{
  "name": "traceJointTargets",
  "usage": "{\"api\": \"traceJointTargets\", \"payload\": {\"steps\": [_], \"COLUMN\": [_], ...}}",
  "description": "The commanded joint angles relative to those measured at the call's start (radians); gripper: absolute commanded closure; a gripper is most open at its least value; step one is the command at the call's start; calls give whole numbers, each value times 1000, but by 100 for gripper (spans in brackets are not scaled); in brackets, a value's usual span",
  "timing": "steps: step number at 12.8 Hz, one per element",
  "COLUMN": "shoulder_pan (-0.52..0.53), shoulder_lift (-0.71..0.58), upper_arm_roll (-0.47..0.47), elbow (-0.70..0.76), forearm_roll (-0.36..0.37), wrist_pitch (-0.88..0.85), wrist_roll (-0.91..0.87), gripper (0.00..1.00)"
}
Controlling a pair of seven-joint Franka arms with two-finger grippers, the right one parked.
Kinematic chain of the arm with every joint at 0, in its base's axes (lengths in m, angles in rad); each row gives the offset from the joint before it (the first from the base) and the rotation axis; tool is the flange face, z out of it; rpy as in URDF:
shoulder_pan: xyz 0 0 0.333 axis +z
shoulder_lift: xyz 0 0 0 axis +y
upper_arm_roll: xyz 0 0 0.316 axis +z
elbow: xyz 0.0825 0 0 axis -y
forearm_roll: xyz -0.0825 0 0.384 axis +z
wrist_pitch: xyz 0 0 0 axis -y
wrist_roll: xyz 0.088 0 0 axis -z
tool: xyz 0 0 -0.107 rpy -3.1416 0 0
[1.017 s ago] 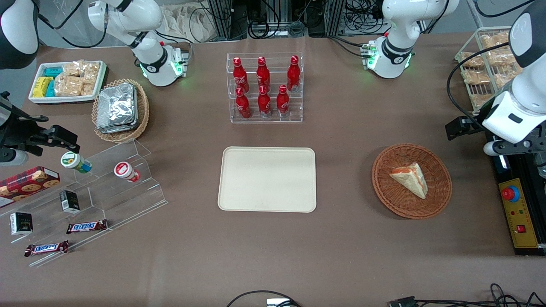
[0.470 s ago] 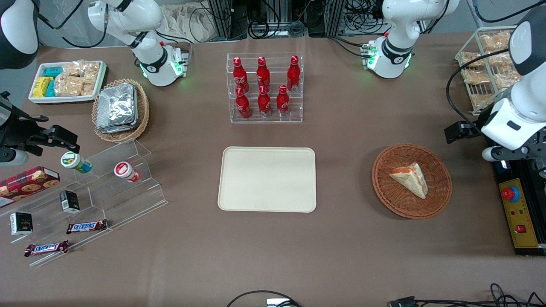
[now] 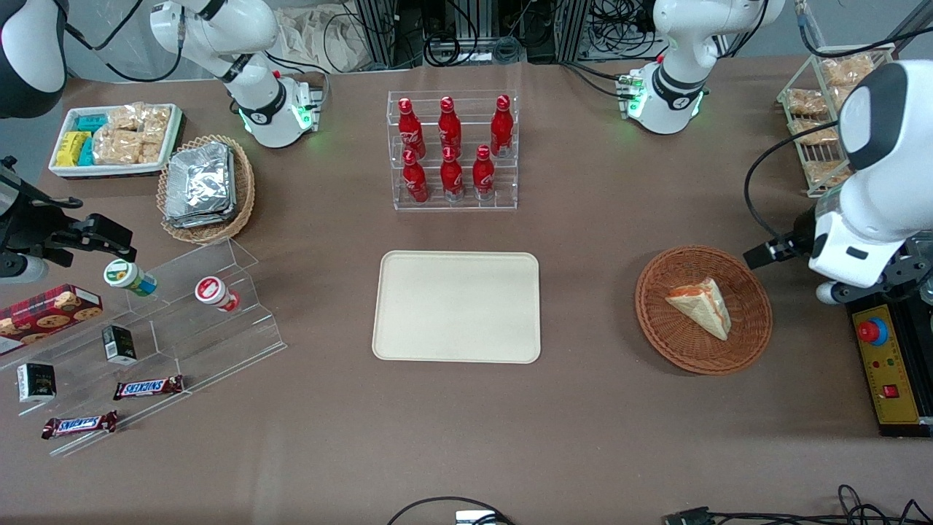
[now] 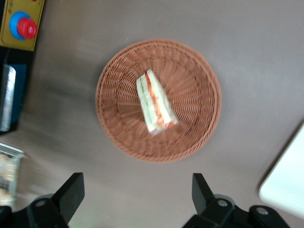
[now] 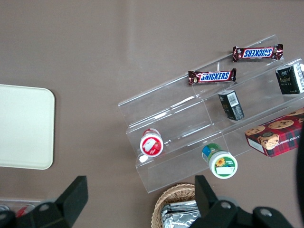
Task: Place sandwich from basket to tray
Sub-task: 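Lower the open left gripper onto the wrapped sandwich in the basket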
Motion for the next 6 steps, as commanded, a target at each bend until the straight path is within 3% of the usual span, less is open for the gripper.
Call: {"api": "traceJointTargets", "payload": {"steps": [1, 6], "shoulder_pan": [6, 11], "shoulder_lift": [-11, 69], "upper_arm_roll": [-1, 4], "elbow": [-143, -372], "forearm_roll": [-13, -5], "wrist_pitch": [174, 556], "wrist_roll": [-96, -304], "gripper": [0, 0]}}
